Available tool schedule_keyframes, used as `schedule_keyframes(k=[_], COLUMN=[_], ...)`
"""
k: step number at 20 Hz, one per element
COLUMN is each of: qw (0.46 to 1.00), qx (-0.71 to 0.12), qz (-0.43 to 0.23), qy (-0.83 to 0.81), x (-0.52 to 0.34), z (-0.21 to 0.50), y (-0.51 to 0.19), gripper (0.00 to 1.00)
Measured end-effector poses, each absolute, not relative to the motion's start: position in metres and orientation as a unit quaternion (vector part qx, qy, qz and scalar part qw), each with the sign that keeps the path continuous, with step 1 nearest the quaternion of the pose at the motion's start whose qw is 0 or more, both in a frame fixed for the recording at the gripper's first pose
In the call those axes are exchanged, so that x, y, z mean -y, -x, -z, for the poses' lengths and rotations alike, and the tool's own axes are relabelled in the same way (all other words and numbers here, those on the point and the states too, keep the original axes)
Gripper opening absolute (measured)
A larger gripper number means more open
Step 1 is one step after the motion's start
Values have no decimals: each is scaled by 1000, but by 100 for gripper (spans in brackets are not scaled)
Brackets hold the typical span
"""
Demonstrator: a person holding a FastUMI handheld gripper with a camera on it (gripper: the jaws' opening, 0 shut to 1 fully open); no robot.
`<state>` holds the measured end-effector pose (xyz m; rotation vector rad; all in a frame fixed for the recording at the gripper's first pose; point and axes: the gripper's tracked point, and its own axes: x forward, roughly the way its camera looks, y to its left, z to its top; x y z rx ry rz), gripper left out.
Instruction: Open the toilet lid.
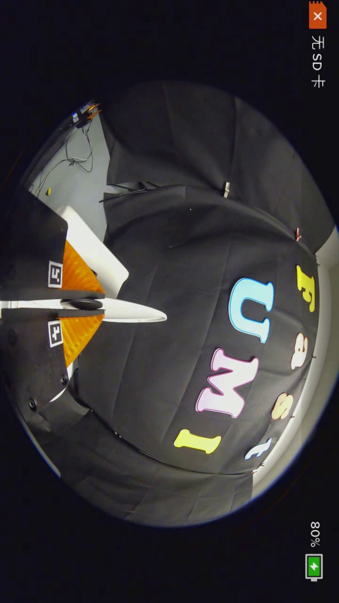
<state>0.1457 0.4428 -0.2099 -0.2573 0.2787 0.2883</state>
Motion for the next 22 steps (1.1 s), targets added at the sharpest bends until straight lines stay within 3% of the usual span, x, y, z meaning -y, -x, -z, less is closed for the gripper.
schedule_keyframes(k=[5,13,22], qw=[974,971,983], qx=[-133,-135,-79], qz=[-136,-162,-158], qy=[120,112,59], x=[-437,-426,-376], z=[211,210,149], y=[-146,-135,-118], gripper=[14,99,99])
